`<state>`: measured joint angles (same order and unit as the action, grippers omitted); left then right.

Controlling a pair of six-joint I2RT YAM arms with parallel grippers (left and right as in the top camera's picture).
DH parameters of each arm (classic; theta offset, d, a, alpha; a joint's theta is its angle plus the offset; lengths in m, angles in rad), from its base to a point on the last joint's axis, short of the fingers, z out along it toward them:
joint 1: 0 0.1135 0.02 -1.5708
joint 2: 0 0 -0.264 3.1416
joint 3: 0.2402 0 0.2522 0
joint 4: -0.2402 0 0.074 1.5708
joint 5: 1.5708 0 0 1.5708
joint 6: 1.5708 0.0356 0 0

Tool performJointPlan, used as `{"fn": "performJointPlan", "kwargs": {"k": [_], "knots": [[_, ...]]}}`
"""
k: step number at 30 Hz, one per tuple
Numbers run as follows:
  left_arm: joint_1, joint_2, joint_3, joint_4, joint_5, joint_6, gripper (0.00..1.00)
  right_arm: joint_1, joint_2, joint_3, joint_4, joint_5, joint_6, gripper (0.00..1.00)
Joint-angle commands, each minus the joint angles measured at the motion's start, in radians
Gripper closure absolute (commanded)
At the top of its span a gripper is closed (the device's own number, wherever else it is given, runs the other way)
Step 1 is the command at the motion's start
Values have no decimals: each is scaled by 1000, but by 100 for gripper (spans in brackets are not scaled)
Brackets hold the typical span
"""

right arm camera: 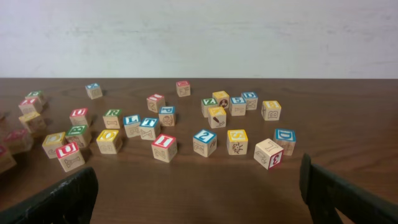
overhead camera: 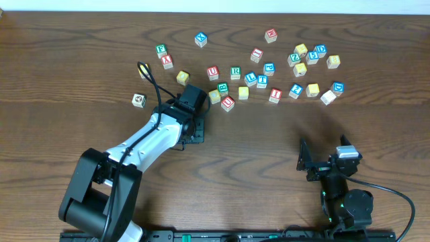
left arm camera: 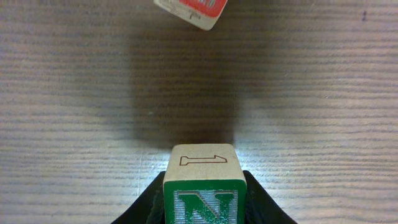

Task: Spell out NEURIPS
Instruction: 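Carry the green N block toward the table center with left gripper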

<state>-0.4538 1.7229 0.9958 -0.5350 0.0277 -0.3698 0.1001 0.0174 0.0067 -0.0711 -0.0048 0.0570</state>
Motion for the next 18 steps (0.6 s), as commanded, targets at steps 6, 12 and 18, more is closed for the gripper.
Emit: {"fn": "performJointPlan", "kwargs": {"k": [6, 12, 18], "knots": [[-1, 3, 25, 18, -1, -36, 91, 5, -5, -1, -5, -2, 9, 1], [-1, 3, 24, 18, -2, -36, 91, 5, -5, -1, -5, -2, 9, 1], [-1, 6, 23, 21, -2, -35, 91, 5, -5, -1, -5, -2, 9, 1]]}}
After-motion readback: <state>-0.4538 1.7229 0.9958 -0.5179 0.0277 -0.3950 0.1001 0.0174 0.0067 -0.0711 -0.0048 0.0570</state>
